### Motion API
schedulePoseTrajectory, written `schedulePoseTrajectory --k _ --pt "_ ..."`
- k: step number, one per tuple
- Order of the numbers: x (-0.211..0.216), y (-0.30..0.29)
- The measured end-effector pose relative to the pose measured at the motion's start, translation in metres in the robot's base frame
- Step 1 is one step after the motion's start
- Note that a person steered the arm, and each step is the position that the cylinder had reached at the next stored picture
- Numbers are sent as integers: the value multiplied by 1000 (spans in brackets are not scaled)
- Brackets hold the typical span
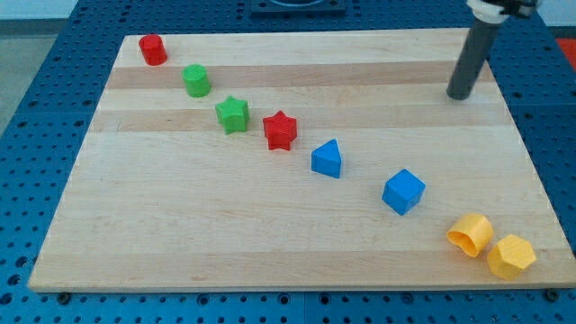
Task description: Push the red circle towards the center left
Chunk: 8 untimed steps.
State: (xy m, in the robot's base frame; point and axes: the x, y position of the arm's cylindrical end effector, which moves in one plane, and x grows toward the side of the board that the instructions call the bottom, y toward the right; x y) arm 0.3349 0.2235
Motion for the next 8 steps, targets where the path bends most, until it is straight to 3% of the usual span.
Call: schedulePoseTrajectory --k 1,3,4,5,8 --pt "-23 -23" --pt "-80 -191" --pt "-91 -282" --pt "-99 -338" --pt "-100 -356"
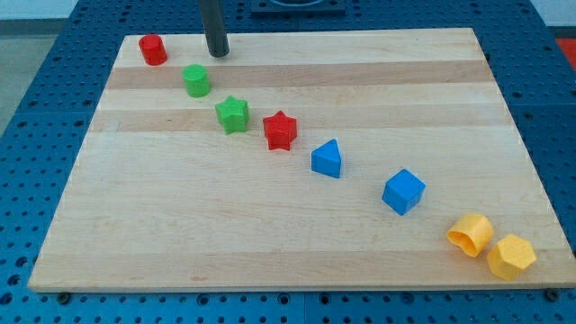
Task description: Push the red circle towards the center left
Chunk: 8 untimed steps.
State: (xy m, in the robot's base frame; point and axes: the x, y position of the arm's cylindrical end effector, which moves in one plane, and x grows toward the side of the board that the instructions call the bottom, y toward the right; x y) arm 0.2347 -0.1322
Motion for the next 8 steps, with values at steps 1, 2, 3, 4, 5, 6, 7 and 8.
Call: schedulePoseTrajectory --k 1,2,3,4,5,6,7,8 --pt "0 4" --pt "-43 4" --pt "-41 -37" --pt "-30 -113" --pt "-43 -111" --pt "16 -111" --pt "57 -111" --pt "13 -104"
